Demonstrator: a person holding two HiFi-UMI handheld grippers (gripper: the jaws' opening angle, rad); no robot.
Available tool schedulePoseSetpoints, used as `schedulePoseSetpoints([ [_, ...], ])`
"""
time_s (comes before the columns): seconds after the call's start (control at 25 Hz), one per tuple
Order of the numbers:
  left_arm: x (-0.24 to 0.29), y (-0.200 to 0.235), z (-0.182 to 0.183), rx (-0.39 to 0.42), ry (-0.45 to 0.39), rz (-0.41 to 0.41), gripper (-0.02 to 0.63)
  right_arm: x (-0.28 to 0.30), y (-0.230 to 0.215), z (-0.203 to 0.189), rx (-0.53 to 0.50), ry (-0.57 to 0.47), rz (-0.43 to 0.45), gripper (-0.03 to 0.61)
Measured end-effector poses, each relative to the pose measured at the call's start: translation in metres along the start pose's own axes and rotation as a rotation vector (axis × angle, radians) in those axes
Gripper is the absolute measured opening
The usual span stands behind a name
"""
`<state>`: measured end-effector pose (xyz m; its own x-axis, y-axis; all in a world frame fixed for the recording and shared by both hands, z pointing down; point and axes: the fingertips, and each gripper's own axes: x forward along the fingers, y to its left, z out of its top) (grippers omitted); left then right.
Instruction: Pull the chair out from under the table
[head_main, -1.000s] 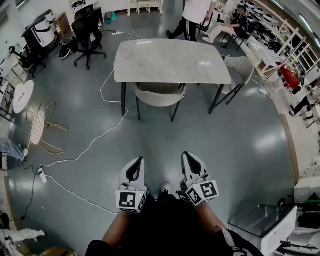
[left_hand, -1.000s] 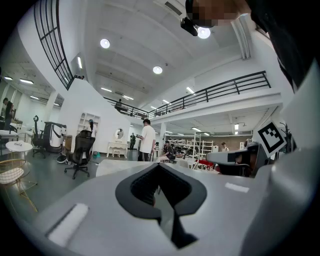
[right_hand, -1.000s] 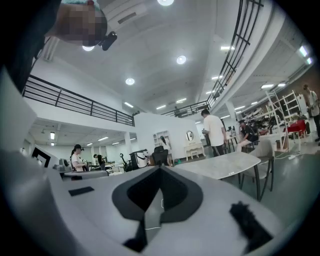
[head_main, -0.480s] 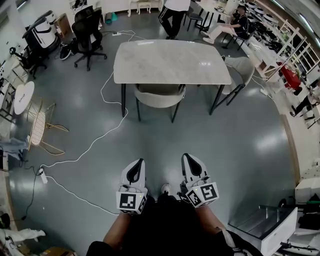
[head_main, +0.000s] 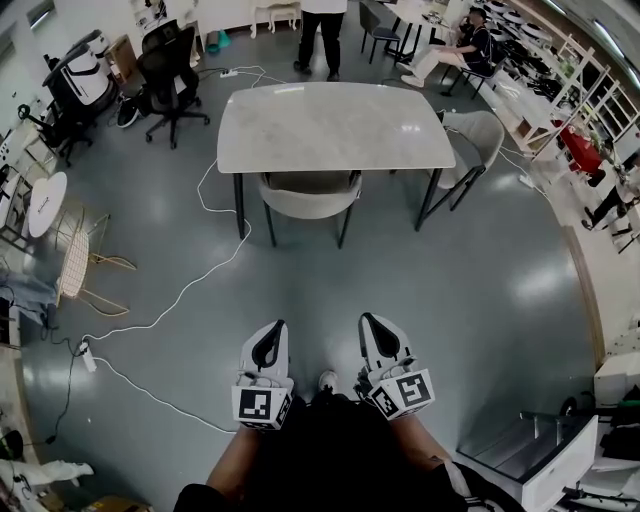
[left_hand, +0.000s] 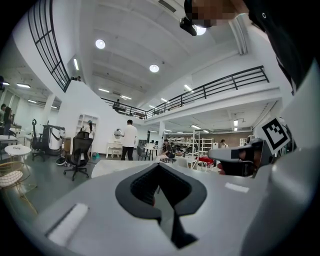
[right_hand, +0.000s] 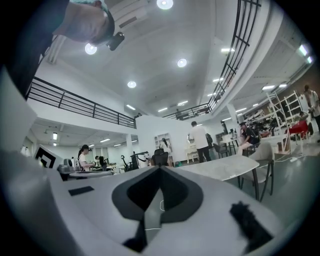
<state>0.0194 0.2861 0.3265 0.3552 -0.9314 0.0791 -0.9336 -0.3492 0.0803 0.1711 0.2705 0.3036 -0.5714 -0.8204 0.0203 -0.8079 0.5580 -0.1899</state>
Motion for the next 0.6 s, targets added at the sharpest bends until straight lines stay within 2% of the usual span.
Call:
schedulePoseSetpoints([
  [0.28,0.018,-0.028,-0.004,0.024,0.010,0.029,0.008,-0.011,-0.030,-0.005,0.045,-0.017,0.038,0.016],
  [0.6,0.026,-0.027,-0.018,0.034,0.045,0.044,0.008,0.004,-0.042,-0.014,0.066,-0.011,0.052,0.017],
])
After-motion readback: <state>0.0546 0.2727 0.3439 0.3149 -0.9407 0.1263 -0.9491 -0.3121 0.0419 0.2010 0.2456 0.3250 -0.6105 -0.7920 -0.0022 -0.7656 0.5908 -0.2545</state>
